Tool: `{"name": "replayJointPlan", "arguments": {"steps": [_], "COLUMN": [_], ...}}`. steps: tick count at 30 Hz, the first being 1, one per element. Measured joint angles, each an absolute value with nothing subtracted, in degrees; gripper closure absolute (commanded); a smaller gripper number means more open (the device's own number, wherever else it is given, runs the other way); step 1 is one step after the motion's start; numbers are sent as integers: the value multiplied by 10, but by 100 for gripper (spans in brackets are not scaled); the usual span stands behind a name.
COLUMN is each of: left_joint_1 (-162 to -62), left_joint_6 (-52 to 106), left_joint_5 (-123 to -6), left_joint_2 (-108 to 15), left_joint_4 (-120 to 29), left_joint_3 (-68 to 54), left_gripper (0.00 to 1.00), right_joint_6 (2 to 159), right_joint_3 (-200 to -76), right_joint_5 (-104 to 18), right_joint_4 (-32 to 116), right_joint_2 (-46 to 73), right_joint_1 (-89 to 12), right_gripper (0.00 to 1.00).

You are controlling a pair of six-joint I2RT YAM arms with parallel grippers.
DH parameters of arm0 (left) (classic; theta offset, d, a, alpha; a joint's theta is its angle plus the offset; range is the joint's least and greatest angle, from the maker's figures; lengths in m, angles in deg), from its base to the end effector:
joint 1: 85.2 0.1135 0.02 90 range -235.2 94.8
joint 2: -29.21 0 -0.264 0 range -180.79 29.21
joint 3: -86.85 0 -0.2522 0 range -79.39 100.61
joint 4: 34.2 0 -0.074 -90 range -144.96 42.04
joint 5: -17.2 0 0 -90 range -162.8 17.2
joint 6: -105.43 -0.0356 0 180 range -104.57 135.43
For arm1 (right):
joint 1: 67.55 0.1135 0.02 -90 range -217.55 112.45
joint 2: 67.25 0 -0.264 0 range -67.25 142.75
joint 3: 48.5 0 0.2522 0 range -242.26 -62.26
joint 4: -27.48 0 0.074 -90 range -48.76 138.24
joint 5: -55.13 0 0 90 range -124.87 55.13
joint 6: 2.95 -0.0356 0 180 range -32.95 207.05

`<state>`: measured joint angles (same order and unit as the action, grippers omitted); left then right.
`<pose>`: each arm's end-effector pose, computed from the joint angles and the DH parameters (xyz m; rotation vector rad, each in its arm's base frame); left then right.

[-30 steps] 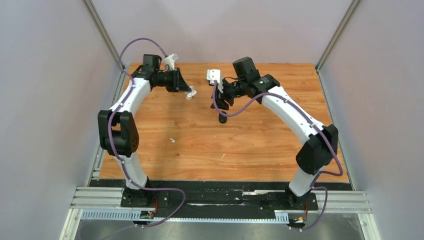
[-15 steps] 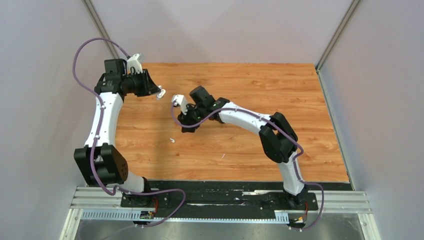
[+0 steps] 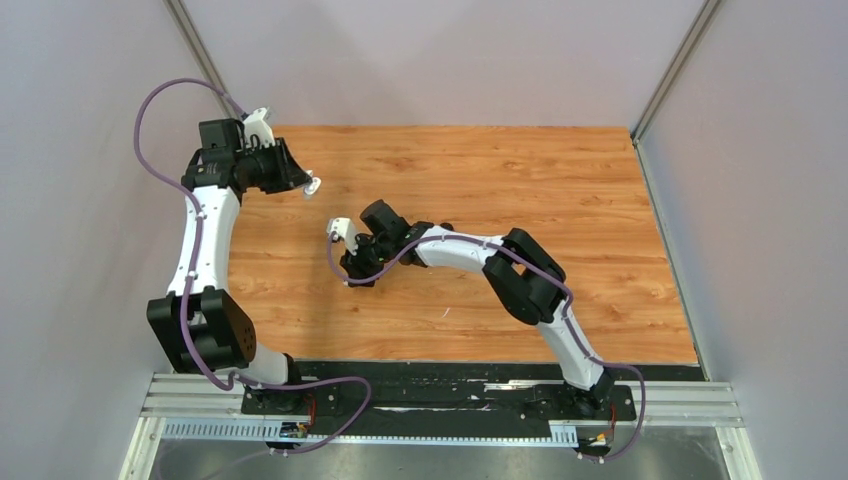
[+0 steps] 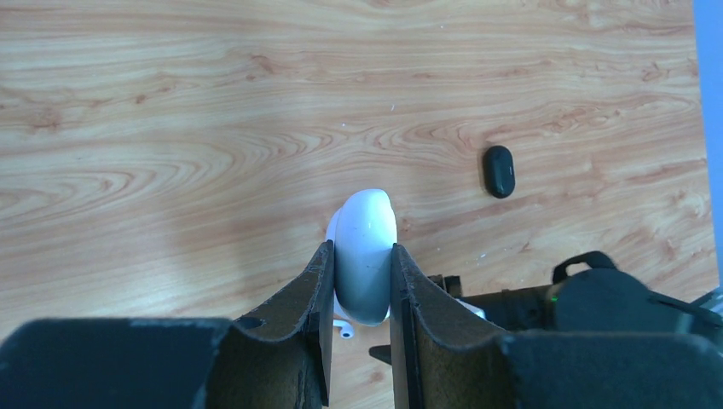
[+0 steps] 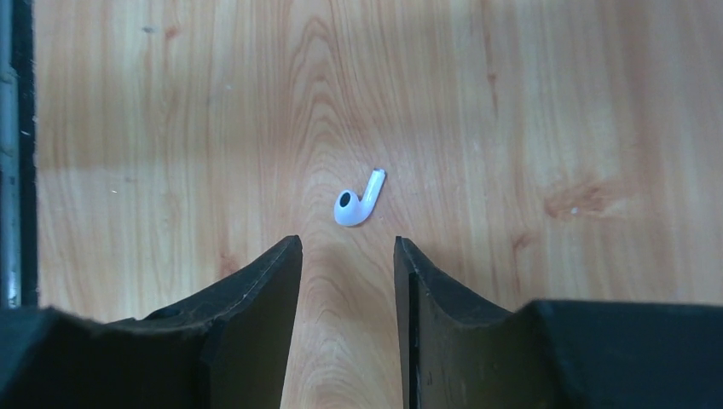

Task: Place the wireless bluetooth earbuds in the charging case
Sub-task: Pick up the earbud from the center of the board.

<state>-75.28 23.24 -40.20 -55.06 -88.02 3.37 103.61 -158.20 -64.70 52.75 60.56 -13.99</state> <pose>0.3165 0.0359 0.3607 -0.0536 2.2346 -0.6296 0.2814 0.4110 0.1716 -1.5843 1.7840 0.9228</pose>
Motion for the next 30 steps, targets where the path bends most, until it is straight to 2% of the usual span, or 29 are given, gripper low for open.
{"name": "replayJointPlan", "arguments": {"steps": [17,25,30], "left_joint_1": [-753,-753,-753], "left_joint_6": [252,255,256], "left_joint_5": [-384,-379,-377], "left_joint_2": [-570,-576,-577], "left_joint_4": [-864,-863,-863], "left_joint_3": [34,34,34], "left_gripper": [100,100,100], "right_joint_6": [1070,1078,1085], "right_joint_3": [-1632,-1632,-1632], "right_joint_5": [-654,-665,-663], "right_joint_4": [497,498,500], "right_joint_2": [671,682,682], "right_joint_1": [-136,-136,-136], "right_gripper": [61,68,64]}}
